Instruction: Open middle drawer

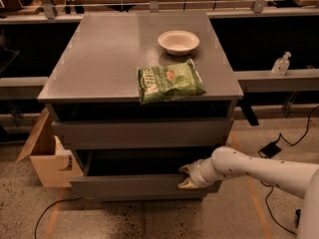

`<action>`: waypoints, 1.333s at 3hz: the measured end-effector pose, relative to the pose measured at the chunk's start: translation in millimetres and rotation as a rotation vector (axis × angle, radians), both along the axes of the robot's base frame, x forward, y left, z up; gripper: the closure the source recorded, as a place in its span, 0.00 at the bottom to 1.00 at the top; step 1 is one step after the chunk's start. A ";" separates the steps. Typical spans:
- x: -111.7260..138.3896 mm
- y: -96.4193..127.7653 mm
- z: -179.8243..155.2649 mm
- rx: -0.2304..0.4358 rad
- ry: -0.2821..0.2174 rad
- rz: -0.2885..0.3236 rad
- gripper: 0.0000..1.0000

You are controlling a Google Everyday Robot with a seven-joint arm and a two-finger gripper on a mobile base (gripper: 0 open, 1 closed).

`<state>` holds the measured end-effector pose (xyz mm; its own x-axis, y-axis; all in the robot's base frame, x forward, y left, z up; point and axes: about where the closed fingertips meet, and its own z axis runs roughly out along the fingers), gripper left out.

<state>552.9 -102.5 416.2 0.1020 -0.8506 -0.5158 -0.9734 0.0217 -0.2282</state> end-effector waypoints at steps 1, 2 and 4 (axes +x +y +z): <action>0.0 0.0 0.6 0.000 0.000 0.000 1.00; -29.9 -1.6 0.9 0.001 -0.003 -0.003 1.00; -29.9 -1.6 1.0 0.001 -0.003 -0.003 1.00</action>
Offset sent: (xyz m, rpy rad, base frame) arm -0.1981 -0.0138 0.0049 0.0034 -0.0263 -0.0284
